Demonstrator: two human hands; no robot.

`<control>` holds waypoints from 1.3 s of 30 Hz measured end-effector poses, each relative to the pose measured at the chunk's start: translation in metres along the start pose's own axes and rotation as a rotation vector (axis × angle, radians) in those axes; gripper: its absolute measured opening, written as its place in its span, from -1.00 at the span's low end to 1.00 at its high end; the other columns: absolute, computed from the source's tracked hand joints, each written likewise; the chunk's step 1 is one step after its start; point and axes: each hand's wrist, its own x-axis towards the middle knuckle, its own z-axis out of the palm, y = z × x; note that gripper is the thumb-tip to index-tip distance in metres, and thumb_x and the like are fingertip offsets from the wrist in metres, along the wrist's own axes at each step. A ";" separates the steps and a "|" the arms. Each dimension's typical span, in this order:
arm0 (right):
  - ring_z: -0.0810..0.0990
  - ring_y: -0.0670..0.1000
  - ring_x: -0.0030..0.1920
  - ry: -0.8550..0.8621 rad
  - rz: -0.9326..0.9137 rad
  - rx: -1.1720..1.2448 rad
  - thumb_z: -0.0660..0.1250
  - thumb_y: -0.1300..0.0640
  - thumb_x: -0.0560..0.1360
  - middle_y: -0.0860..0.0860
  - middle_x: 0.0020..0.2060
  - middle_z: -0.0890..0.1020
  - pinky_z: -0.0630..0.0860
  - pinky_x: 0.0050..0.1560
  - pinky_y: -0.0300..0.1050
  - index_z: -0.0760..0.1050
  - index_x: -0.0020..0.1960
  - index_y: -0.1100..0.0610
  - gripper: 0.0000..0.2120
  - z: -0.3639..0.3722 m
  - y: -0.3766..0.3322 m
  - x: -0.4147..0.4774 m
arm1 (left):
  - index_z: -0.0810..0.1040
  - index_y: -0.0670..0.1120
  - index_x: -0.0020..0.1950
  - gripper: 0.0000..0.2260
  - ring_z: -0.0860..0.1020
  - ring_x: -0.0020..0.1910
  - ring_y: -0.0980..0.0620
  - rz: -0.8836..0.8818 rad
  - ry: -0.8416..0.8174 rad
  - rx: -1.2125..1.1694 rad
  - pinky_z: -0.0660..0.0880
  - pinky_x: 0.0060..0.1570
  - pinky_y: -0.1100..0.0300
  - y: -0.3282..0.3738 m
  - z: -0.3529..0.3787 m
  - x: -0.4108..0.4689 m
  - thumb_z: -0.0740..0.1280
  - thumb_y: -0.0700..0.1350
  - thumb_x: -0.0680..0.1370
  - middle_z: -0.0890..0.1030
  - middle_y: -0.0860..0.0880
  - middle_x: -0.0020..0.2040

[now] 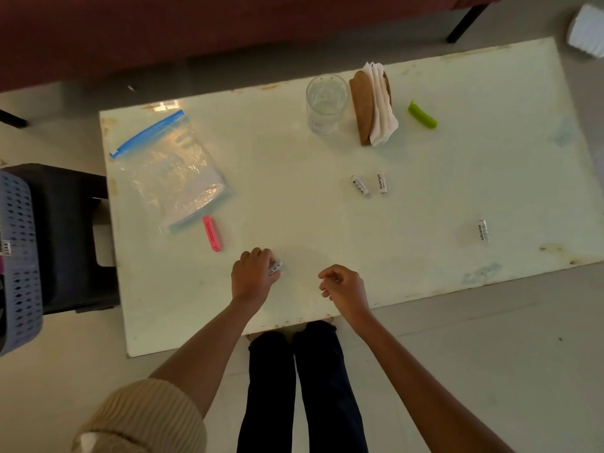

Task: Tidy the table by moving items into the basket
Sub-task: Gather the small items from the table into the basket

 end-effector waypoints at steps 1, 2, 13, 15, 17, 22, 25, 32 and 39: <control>0.53 -0.06 -0.36 -0.001 -0.003 0.004 0.14 0.37 0.46 0.00 -0.36 0.57 0.44 -0.35 -0.33 0.53 -0.14 0.14 -0.77 0.001 -0.001 0.001 | 0.50 -0.11 -0.02 -0.83 0.48 -0.05 -0.09 0.017 0.003 0.005 0.29 -0.16 0.15 -0.001 0.001 0.001 0.35 -0.03 0.49 0.56 -0.05 -0.05; 0.54 -0.06 -0.36 -0.002 -0.006 0.004 0.14 0.37 0.46 0.00 -0.36 0.57 0.43 -0.35 -0.34 0.52 -0.15 0.14 -0.77 0.002 -0.002 0.002 | 0.51 -0.11 -0.04 -0.84 0.49 -0.07 -0.08 0.024 0.007 0.006 0.28 -0.18 0.15 -0.003 0.002 0.002 0.33 -0.03 0.50 0.57 -0.05 -0.06; 0.60 0.15 -0.10 0.364 -0.176 -0.165 0.27 0.33 0.40 0.17 -0.11 0.66 0.46 -0.13 -0.14 0.60 -0.15 0.23 -0.86 -0.042 -0.052 0.063 | 0.58 -0.16 -0.13 -0.89 0.60 -0.28 0.07 -0.400 -0.215 -1.358 0.60 -0.17 0.28 0.028 -0.054 0.013 0.33 -0.14 0.53 0.59 -0.06 -0.26; 0.58 0.19 -0.06 0.470 -0.167 -0.201 0.25 0.30 0.42 0.17 -0.10 0.64 0.40 -0.19 -0.13 0.58 -0.17 0.23 -0.87 -0.055 -0.067 0.084 | 0.58 -0.17 -0.07 -0.89 0.61 -0.23 0.05 -0.372 -0.271 -1.436 0.61 -0.13 0.26 0.034 -0.066 0.014 0.31 -0.15 0.55 0.60 -0.08 -0.21; 0.55 0.19 -0.05 0.537 -0.154 -0.275 0.21 0.29 0.44 0.16 -0.08 0.62 0.29 -0.24 -0.14 0.56 -0.16 0.24 -0.85 -0.064 -0.079 0.101 | 0.59 -0.17 -0.02 -0.88 0.63 -0.20 0.04 -0.373 -0.302 -1.490 0.62 -0.12 0.24 0.038 -0.072 0.015 0.28 -0.17 0.56 0.65 -0.08 -0.13; 0.56 0.21 0.03 0.532 -0.207 -0.529 0.27 0.20 0.50 0.16 0.09 0.55 0.40 -0.12 -0.06 0.52 0.09 0.23 -0.80 -0.072 -0.080 0.130 | 0.58 -0.18 -0.01 -0.88 0.65 -0.23 0.07 -0.397 -0.350 -1.603 0.61 -0.10 0.22 0.050 -0.083 0.014 0.27 -0.19 0.56 0.69 -0.07 -0.14; 0.55 0.24 0.02 0.514 -0.211 -0.640 0.23 0.20 0.52 0.20 0.06 0.53 0.45 -0.08 -0.03 0.53 0.06 0.26 -0.80 -0.064 -0.073 0.139 | 0.60 -0.16 -0.03 -0.90 0.65 -0.21 0.08 -0.360 -0.338 -1.629 0.61 -0.07 0.23 0.055 -0.086 0.012 0.32 -0.17 0.53 0.70 -0.05 -0.15; 0.56 0.19 -0.03 0.415 -0.141 -0.494 0.28 0.21 0.48 0.18 -0.06 0.60 0.40 -0.16 -0.10 0.59 -0.08 0.23 -0.86 -0.057 -0.067 0.138 | 0.61 -0.19 -0.03 -0.89 0.69 -0.13 0.01 -0.389 -0.262 -1.636 0.62 -0.17 0.25 0.063 -0.087 0.017 0.32 -0.19 0.52 0.71 -0.09 -0.12; 0.55 0.02 -0.27 0.199 -0.166 0.043 0.40 0.23 0.39 0.15 -0.29 0.65 0.51 -0.14 0.01 0.63 -0.13 0.23 -0.90 -0.044 -0.076 0.074 | 0.54 -0.21 0.09 -0.84 0.61 0.06 -0.11 -0.469 -0.318 -1.625 0.59 -0.01 0.18 0.070 -0.086 0.022 0.30 -0.19 0.54 0.62 -0.21 0.11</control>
